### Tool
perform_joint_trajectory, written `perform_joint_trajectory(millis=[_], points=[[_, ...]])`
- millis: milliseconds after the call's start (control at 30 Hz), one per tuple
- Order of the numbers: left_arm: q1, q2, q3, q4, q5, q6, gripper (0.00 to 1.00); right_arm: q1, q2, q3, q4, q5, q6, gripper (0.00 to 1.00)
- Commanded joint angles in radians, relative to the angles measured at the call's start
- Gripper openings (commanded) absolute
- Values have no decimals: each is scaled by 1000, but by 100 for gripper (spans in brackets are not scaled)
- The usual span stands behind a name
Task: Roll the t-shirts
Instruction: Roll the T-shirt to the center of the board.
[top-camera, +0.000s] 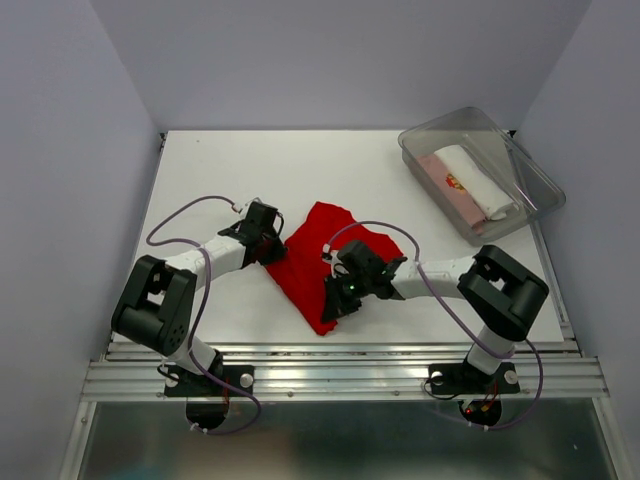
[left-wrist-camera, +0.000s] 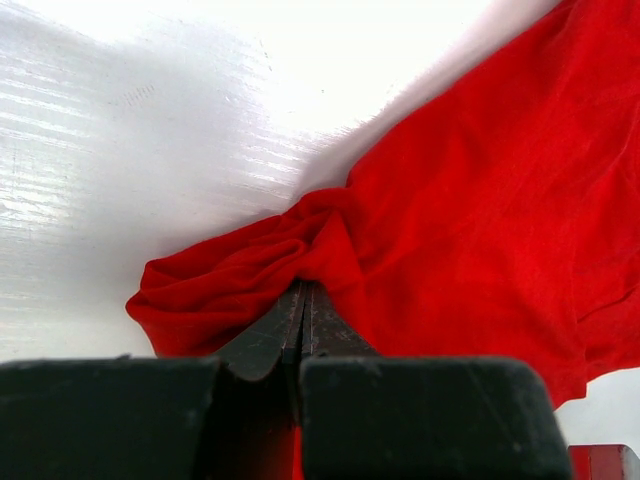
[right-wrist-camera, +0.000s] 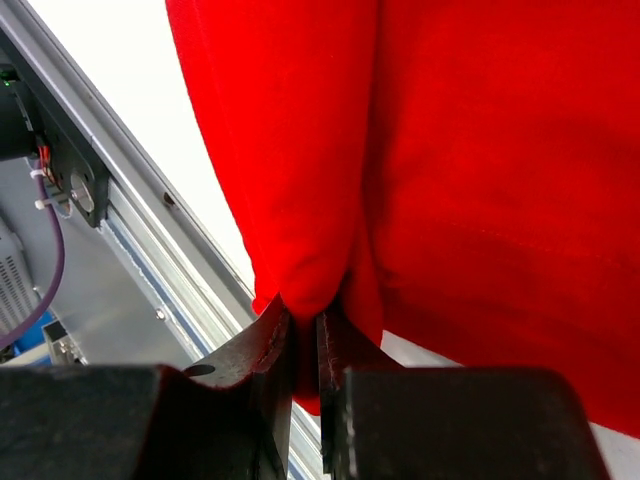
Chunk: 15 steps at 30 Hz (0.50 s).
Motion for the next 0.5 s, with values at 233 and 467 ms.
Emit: perform_joint_trajectory(millis=[233,467], points=[[-4,-39,26,-32,-47,40,0,-14,-93,14,-132,130,-70,59],[-4,-87,29,-82,-80,39,0,-14,-287,61,-267,255,-79,62]])
